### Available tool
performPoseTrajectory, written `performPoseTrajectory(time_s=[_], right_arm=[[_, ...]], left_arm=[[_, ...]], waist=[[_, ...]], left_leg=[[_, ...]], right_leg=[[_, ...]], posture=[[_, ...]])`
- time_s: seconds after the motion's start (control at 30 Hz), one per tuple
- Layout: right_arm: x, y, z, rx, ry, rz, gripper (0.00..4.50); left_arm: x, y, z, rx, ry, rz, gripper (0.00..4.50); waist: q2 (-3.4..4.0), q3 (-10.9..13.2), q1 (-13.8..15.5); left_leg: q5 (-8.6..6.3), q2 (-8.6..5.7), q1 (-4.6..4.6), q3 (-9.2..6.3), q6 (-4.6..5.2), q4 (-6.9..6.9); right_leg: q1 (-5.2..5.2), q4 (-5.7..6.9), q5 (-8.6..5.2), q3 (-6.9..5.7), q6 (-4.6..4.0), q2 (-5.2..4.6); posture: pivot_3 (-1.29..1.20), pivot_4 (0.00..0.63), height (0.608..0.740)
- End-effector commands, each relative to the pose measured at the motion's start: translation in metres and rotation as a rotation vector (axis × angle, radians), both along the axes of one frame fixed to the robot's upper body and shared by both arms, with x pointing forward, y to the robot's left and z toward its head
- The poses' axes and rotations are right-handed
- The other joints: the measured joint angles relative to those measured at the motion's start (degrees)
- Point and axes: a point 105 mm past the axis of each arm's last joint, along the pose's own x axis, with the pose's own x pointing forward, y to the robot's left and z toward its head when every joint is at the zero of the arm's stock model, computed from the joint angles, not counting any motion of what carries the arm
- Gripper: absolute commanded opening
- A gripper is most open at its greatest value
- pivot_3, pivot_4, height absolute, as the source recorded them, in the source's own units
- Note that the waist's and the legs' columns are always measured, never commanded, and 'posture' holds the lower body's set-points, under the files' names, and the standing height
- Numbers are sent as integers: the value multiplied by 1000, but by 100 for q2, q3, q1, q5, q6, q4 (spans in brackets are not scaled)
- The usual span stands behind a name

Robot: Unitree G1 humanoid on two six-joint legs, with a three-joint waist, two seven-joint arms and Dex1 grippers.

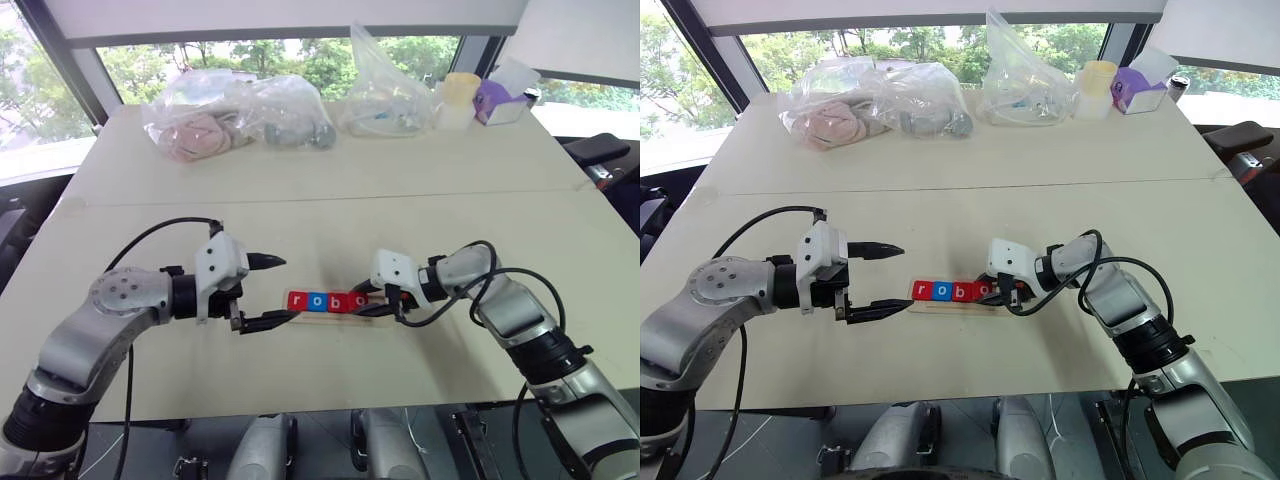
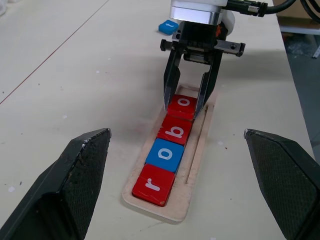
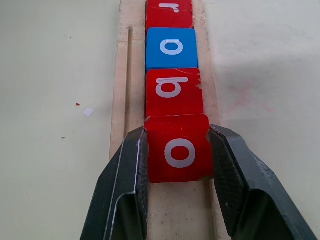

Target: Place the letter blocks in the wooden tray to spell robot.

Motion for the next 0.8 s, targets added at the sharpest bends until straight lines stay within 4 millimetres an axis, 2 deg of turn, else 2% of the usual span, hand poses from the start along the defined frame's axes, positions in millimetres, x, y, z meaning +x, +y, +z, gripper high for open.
performPoseTrajectory(time_s=[0.03,0.1,0.17,0.2,0.43,0.8], right_arm=[[-1,0,4,-4,-17,10,2186],[-1,1,4,-5,-17,10,3041],[-2,1,5,-3,-18,12,4186],[-2,1,7,2,-19,12,4462],[11,-2,30,69,-62,-58,4462],[-1,-13,20,39,-21,-75,4462]], left_arm=[[-2,-3,9,-6,-44,-19,4500],[-2,-4,9,-6,-45,-19,4500],[-2,-4,9,-7,-45,-19,4500],[-2,-4,9,-7,-45,-19,4500],[-2,-4,9,-6,-44,-19,4500],[-1,-4,9,-7,-45,-24,4500]], waist=[[0,0,0],[0,0,0],[0,0,0],[0,0,0],[0,0,0],[0,0,4]], left_leg=[[0,0,0,0,0,0],[0,0,0,0,0,0],[0,0,0,0,0,0],[0,0,0,0,0,0],[0,0,0,0,0,0],[0,0,-1,1,0,-2]], right_leg=[[0,0,0,0,0,0],[0,0,-1,0,-1,0],[0,0,0,0,-1,0],[0,0,-1,0,-1,0],[0,0,-1,0,-2,-1],[0,-2,-2,0,-3,-2]], posture=[[0,150,725],[0,150,725],[0,150,725],[0,150,725],[0,150,725],[0,150,725]])
